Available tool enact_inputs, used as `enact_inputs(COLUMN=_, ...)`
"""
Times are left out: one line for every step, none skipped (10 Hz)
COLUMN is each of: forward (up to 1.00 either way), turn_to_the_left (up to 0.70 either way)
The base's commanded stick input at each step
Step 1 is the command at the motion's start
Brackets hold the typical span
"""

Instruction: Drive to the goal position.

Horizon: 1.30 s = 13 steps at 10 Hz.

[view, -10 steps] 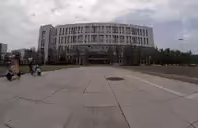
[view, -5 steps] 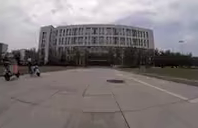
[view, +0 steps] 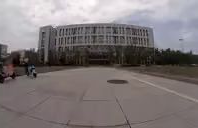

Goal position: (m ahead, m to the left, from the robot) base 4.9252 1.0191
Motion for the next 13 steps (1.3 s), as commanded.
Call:
enact_inputs(forward=0.70, turn_to_the_left=0.00)
enact_inputs(forward=0.70, turn_to_the_left=0.00)
enact_inputs(forward=0.70, turn_to_the_left=0.00)
enact_inputs(forward=0.70, turn_to_the_left=0.00)
enact_inputs(forward=0.70, turn_to_the_left=0.00)
enact_inputs(forward=0.70, turn_to_the_left=0.00)
enact_inputs(forward=0.70, turn_to_the_left=0.00)
enact_inputs(forward=0.70, turn_to_the_left=0.00)
enact_inputs(forward=0.70, turn_to_the_left=0.00)
enact_inputs(forward=0.70, turn_to_the_left=0.00)
enact_inputs(forward=0.70, turn_to_the_left=0.00)
enact_inputs(forward=0.70, turn_to_the_left=0.00)
enact_inputs(forward=0.70, turn_to_the_left=0.00)
